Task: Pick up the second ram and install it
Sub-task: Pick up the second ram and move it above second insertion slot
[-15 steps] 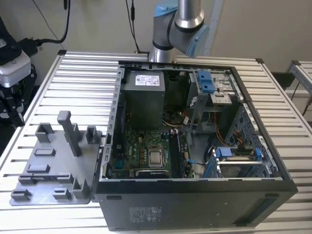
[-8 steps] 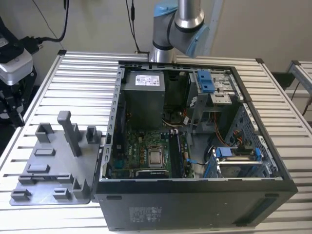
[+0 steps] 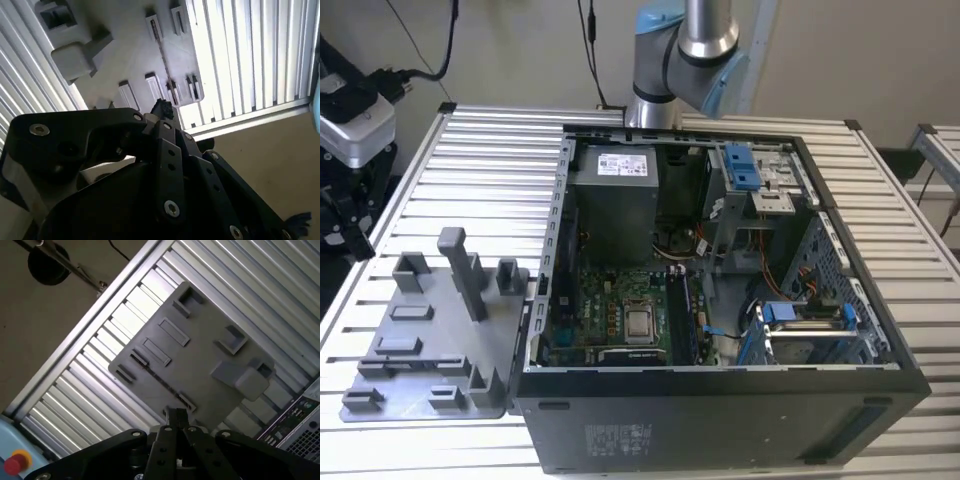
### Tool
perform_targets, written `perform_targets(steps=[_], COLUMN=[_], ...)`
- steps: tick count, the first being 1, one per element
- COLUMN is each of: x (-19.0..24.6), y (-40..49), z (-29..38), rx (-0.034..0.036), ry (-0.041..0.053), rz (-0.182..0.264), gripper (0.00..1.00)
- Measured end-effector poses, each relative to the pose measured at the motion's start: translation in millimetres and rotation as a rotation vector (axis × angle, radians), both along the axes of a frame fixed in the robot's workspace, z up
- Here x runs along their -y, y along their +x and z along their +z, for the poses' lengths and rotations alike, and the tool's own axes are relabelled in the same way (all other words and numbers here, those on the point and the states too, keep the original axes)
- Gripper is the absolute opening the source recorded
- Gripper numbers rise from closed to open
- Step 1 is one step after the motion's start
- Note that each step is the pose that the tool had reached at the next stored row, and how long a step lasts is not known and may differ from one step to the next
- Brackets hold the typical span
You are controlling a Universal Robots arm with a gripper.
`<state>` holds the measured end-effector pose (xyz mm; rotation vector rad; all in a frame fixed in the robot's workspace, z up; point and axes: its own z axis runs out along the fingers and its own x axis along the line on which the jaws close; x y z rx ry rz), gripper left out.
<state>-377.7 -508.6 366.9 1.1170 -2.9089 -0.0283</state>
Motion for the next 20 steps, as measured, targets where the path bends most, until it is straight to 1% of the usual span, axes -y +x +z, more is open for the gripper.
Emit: perform_targets(steps=[8, 20], x=[0.1, 0.1], y=[-0.6, -0.9], z=[-1.9, -7.8], rx=[0.0001, 0.0001], ry=[0.0003, 0.0002], rz=[0.133, 0.351], gripper=[0.11, 0.11])
